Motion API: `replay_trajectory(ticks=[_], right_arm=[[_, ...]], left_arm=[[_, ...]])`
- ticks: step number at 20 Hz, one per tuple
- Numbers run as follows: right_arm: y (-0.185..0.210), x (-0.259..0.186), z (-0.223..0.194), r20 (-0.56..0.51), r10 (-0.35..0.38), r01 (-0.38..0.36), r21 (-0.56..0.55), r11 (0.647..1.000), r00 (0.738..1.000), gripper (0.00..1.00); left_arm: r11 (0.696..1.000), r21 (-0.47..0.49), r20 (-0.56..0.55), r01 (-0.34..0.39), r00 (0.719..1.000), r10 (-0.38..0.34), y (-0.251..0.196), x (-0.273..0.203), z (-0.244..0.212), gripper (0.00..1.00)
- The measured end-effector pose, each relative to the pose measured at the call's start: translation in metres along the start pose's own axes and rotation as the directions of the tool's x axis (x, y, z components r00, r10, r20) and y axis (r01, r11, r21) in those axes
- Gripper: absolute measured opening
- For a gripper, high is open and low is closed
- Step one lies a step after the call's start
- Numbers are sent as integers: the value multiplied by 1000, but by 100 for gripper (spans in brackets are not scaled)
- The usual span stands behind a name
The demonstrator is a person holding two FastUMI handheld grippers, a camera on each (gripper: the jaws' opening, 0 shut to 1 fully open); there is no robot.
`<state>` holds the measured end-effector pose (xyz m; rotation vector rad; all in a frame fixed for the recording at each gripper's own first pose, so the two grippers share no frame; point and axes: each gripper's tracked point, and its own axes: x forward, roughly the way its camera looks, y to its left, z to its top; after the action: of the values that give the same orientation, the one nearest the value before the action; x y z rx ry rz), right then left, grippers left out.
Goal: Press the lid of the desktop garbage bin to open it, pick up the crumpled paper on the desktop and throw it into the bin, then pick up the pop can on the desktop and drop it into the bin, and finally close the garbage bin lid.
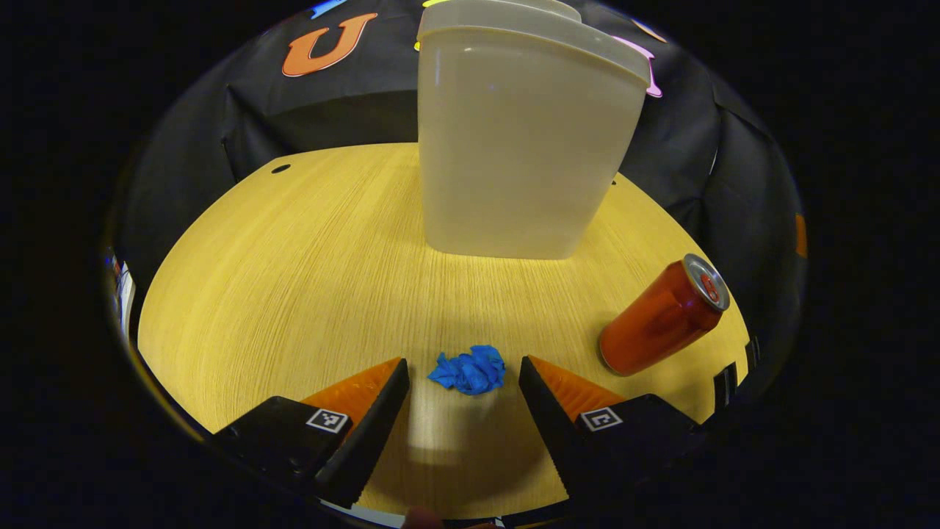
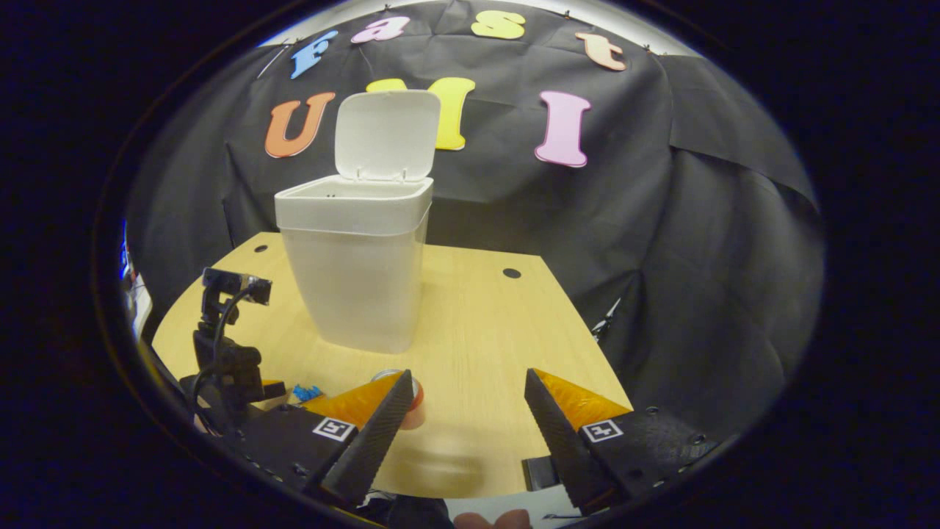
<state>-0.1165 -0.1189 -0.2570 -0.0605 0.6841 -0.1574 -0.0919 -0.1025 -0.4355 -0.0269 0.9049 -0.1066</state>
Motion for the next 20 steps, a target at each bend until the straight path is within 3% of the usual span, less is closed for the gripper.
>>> replay_trajectory(ticks=[5,9,14,17,20], right_arm=[[5,-3,-10,-18,13,-13,-48,999,1000,96],[4,-4,-16,-33,13,-14,-26,1000,999,94],[3,-4,-19,-43,6,-7,-18,1000,999,98],[4,-4,-22,-45,10,-12,-39,999,999,96],[6,-3,-25,-48,22,-23,-40,999,999,96]], left_arm=[[1000,15,-10,3,1000,-3,-3,5,-2,85],[999,53,-20,-4,1000,5,3,8,-2,67],[1000,23,-13,-12,1000,13,13,9,-1,42],[1000,19,1,-2,1000,2,16,9,1,34],[1000,24,26,-15,1000,14,20,3,12,33]])
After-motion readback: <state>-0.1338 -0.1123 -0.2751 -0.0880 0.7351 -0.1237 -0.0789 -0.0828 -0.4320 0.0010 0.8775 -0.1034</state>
